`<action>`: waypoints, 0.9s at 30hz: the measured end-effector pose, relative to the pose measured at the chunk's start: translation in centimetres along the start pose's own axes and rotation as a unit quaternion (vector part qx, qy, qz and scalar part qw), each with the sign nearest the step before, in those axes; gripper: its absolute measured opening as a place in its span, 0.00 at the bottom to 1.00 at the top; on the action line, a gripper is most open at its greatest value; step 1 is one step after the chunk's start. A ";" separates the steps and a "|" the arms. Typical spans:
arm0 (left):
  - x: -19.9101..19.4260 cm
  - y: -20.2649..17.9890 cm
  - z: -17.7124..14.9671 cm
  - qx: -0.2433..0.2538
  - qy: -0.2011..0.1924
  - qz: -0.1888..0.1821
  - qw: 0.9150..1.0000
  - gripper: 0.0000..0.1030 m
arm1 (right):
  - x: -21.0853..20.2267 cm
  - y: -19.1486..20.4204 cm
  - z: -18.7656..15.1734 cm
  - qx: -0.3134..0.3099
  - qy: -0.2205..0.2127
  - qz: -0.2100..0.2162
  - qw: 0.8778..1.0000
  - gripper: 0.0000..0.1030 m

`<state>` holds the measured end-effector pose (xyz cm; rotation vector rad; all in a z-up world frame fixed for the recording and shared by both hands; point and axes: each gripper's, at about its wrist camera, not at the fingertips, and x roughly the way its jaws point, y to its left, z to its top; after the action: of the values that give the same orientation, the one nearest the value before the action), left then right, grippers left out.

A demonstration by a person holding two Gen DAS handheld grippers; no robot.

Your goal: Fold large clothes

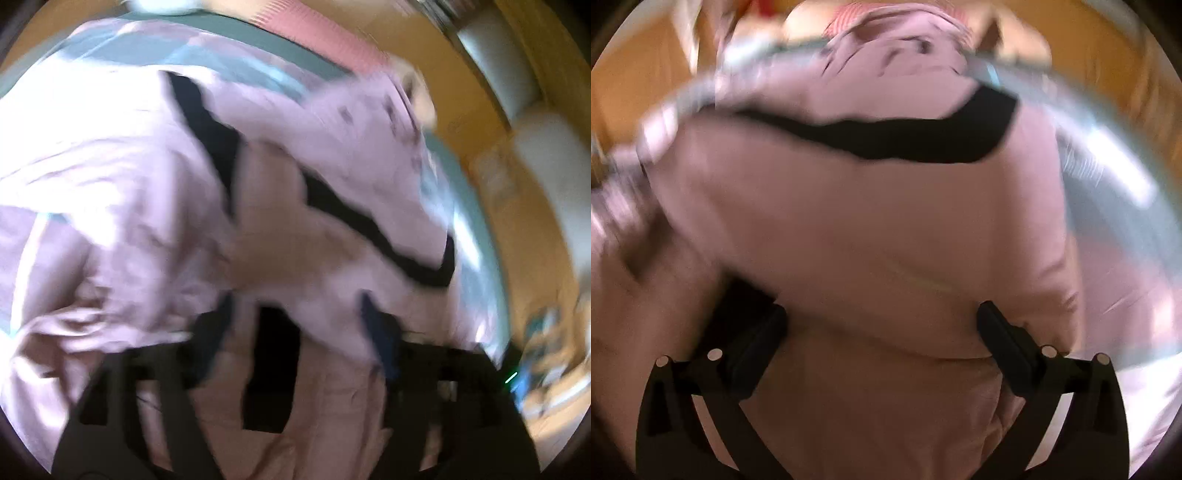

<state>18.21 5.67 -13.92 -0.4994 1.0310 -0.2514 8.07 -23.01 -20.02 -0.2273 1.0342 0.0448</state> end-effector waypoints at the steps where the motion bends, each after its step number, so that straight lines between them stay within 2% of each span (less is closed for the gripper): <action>1: -1.5 1.2 0.6 -0.022 -0.031 0.013 0.999 0.86 | -0.3 0.6 -0.2 -0.009 -0.012 -0.018 1.000 0.99; 3: -5.1 4.4 2.4 -0.053 -0.080 0.047 0.994 0.88 | -0.3 0.4 -0.4 -0.003 -0.018 -0.013 1.000 0.99; 4: -6.3 5.7 3.2 -0.070 -0.092 0.056 0.992 0.90 | 0.0 -0.4 -0.5 0.016 -0.017 0.009 1.000 0.99; 7: -9.3 10.9 5.5 -0.115 -0.118 0.054 0.985 0.97 | 0.5 -1.8 -0.8 0.052 -0.024 0.043 0.997 0.99; 10: -11.0 17.6 7.0 -0.146 -0.150 0.064 0.976 0.98 | 0.4 -0.9 -1.2 0.050 -0.049 0.009 0.997 0.99; 12: -11.2 23.3 7.3 -0.205 -0.156 0.079 0.963 0.98 | 0.1 -0.5 -2.0 0.049 -0.063 -0.007 0.997 0.99; 13: -11.1 25.7 7.2 -0.233 -0.152 0.077 0.957 0.98 | 0.2 -0.4 -1.8 0.050 -0.067 -0.013 0.996 0.99; 14: -10.8 28.7 7.1 -0.269 -0.147 0.062 0.950 0.98 | 0.3 -0.6 -1.7 0.051 -0.068 -0.017 0.996 0.99; 16: -10.2 32.5 6.8 -0.314 -0.144 0.020 0.938 0.98 | 0.6 -0.6 -1.5 0.052 -0.070 -0.024 0.996 0.99; 19: -9.2 36.1 6.5 -0.342 -0.139 -0.043 0.928 0.98 | 1.0 -0.9 -1.3 0.055 -0.071 -0.026 0.996 0.99; 21: -9.6 36.9 6.8 -0.337 -0.152 -0.071 0.926 0.98 | 1.3 -1.1 -1.1 0.058 -0.071 -0.022 0.996 0.99; 22: -9.8 36.9 7.2 -0.329 -0.158 -0.073 0.928 0.98 | 1.1 -1.2 -1.3 0.060 -0.070 -0.021 0.996 0.99; 24: -9.9 36.6 7.5 -0.313 -0.177 -0.048 0.932 0.98 | 1.2 -1.4 -1.4 0.064 -0.070 -0.014 0.995 0.99; 25: -9.6 36.4 7.6 -0.315 -0.181 -0.032 0.931 0.98 | 1.2 -1.5 -1.3 0.066 -0.070 -0.012 0.995 0.99; 27: -9.3 36.5 7.7 -0.319 -0.184 -0.026 0.929 0.93 | 1.1 -1.5 -1.4 0.067 -0.069 -0.011 0.995 0.99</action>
<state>19.07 43.19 -22.31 -1.1199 0.7119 0.1430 7.61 -24.81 -21.43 -0.1117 0.8926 -0.0280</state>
